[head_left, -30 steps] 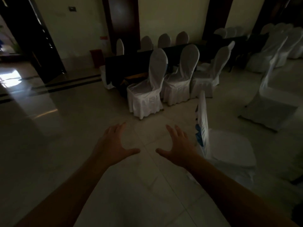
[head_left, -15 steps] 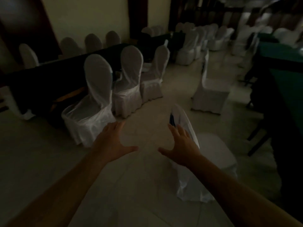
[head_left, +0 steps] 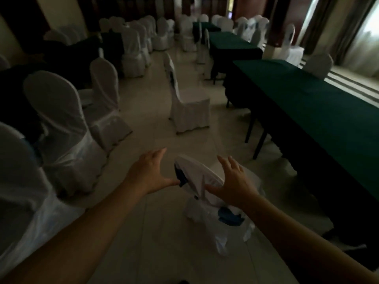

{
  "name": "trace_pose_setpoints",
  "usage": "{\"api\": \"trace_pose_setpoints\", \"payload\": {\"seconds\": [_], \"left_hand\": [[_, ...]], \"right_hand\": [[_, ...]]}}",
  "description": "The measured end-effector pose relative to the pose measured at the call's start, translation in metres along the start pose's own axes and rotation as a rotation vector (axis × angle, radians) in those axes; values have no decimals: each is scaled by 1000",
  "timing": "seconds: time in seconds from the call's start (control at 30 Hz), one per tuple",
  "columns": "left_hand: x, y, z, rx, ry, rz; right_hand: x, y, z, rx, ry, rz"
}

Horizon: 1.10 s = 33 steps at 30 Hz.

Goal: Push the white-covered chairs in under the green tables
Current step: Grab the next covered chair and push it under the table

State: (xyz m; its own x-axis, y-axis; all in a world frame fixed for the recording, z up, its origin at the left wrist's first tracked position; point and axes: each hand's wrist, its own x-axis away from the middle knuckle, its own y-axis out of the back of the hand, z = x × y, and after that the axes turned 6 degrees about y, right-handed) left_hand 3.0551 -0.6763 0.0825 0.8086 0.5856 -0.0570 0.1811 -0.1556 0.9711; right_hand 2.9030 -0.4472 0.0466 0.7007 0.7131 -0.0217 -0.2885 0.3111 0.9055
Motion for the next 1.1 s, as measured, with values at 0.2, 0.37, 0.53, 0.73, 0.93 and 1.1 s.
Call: {"api": "trace_pose_setpoints", "payload": {"seconds": [0.2,0.37,0.53,0.73,0.93,1.1], "left_hand": [[-103,-46,3,-85,-215,184],[-152,-83,2,-82,-343,286],[-182,-111,-8,-39,-510,437],[-213,-136,1,-91,-693,565],[-232,-142,1,-173,-810,576],[-238,-159,0,-204,-949,441]], "right_hand": [[-61,-40,-17,-50,-186,-27],[-66,-54,-25,-59,-346,26],[-57,-73,-18,0,-467,-4],[-48,-96,7,167,-561,-46],[-49,-102,13,196,-665,-128],[-45,-112,-5,226,-791,-188]]}}
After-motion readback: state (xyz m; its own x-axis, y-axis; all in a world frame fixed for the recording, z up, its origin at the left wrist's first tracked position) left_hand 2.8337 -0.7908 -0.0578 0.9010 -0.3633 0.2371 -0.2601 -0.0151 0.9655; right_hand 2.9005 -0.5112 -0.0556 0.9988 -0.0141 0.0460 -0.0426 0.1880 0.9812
